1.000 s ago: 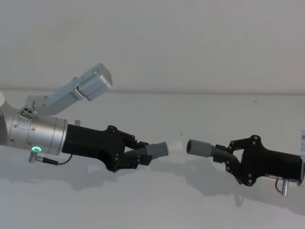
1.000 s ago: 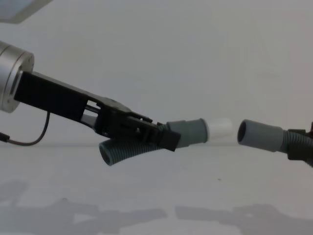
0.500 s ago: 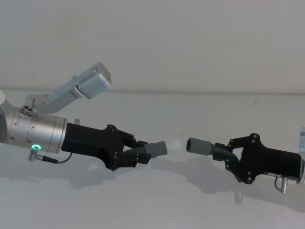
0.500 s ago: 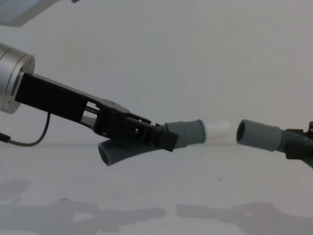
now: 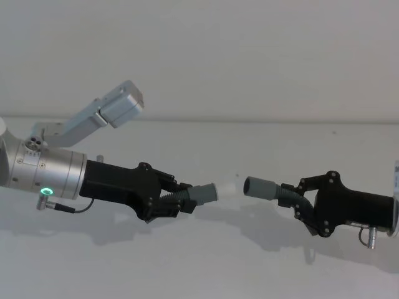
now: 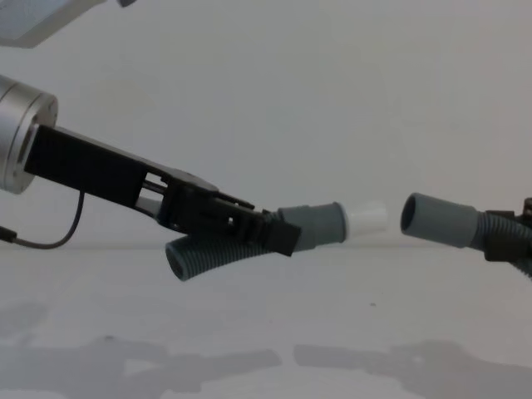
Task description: Use both hands to pick up one end of the pipe from the table, align the ends, and insert them.
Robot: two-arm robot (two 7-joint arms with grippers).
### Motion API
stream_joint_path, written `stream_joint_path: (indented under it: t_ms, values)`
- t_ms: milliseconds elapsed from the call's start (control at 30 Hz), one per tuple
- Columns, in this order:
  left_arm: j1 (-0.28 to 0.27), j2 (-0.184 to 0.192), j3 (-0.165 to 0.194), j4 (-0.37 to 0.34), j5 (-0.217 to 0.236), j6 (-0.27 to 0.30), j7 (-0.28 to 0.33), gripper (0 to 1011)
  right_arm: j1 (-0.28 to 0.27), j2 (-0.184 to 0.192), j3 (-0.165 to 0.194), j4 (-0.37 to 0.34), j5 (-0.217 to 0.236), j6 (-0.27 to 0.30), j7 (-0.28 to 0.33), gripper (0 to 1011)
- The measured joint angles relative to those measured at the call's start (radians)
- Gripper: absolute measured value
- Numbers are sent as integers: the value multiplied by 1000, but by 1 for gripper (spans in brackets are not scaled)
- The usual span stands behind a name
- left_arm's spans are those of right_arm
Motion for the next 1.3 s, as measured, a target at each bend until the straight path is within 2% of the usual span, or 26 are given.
stream_joint_path:
  t_ms: [400,1300]
  values:
    - [4,9,1,-7,-16,4,14,342,17,-3,-18,9,14,1,16,156]
    - [14,32,11,-22,-46,8,32,342,32,-10,-52,11,12,-14,10,155]
